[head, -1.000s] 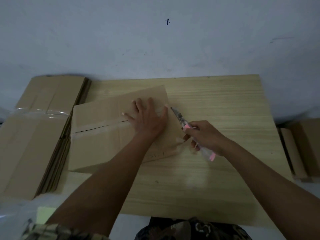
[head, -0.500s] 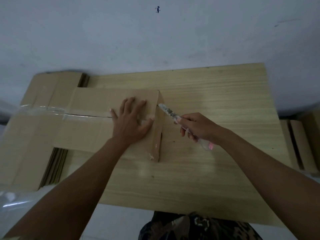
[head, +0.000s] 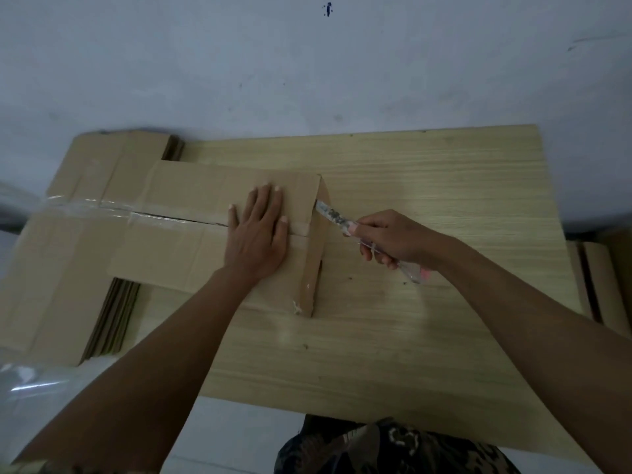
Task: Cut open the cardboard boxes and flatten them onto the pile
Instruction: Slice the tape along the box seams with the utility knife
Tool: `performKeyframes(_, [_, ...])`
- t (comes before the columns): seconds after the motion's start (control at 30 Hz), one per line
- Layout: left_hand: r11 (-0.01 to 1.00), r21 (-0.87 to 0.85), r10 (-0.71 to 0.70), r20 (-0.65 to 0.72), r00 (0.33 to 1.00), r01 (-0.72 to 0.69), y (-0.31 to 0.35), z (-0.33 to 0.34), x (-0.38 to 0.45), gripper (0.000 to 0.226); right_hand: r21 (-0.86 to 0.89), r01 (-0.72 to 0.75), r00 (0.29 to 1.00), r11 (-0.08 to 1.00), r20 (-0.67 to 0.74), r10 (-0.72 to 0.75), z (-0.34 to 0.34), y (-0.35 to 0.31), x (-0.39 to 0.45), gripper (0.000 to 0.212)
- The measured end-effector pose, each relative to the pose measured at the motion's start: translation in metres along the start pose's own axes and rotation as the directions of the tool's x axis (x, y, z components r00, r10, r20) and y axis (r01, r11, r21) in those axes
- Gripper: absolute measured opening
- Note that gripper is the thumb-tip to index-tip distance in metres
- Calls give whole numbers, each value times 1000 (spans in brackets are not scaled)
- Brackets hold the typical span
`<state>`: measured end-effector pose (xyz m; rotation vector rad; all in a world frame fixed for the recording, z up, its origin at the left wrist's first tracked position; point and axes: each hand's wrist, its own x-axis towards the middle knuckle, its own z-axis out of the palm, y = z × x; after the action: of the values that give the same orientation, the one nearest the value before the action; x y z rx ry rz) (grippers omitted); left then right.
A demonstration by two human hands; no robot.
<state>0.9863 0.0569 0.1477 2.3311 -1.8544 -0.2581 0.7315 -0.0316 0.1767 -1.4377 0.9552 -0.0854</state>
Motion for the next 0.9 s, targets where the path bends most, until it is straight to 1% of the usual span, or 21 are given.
performKeyframes(0.1, [999, -28, 27, -49, 998, -29, 0, 1, -3, 67, -64, -14, 998, 998, 65, 18, -3, -7, 1, 35])
performKeyframes(0.23, [994, -42, 98, -75, 992, -101, 3, 4, -4, 63, -113, 3, 998, 994, 55, 3, 8, -13, 8, 33])
performKeyframes(0.33, [994, -52, 96, -85, 992, -101, 0, 5, -3, 62, -172, 13, 996, 985, 84, 1, 9, -17, 13, 33])
performKeyframes(0.4, [992, -56, 106, -90, 990, -111, -2, 6, -4, 61, -197, -9, 992, 980, 119, 33, 4, -19, 13, 33])
performKeyframes(0.47, [990, -45, 126, -93, 988, -130, -3, 8, -4, 60, -195, -33, 989, 980, 135, 60, 2, -19, 14, 33])
performKeyframes(0.6, [991, -39, 124, -77, 989, -127, -3, 10, 0, 60, -144, 1, 996, 990, 89, 12, 15, -14, 18, 36])
performKeyframes(0.67, [992, -41, 120, -88, 989, -123, -3, 10, 0, 59, -123, -2, 996, 992, 88, 12, 18, -11, 17, 36])
performKeyframes(0.77, [992, -36, 119, -102, 988, -123, -3, 10, -1, 58, -159, -16, 993, 987, 114, 34, 16, -10, 11, 37])
performKeyframes(0.83, [992, -35, 120, -98, 988, -124, -2, 11, 1, 58, -178, 4, 993, 984, 114, 17, 16, -11, 11, 34])
performKeyframes(0.9, [991, -29, 126, -93, 988, -129, -1, 11, 1, 59, -161, 14, 994, 987, 107, 3, 19, -14, 13, 30])
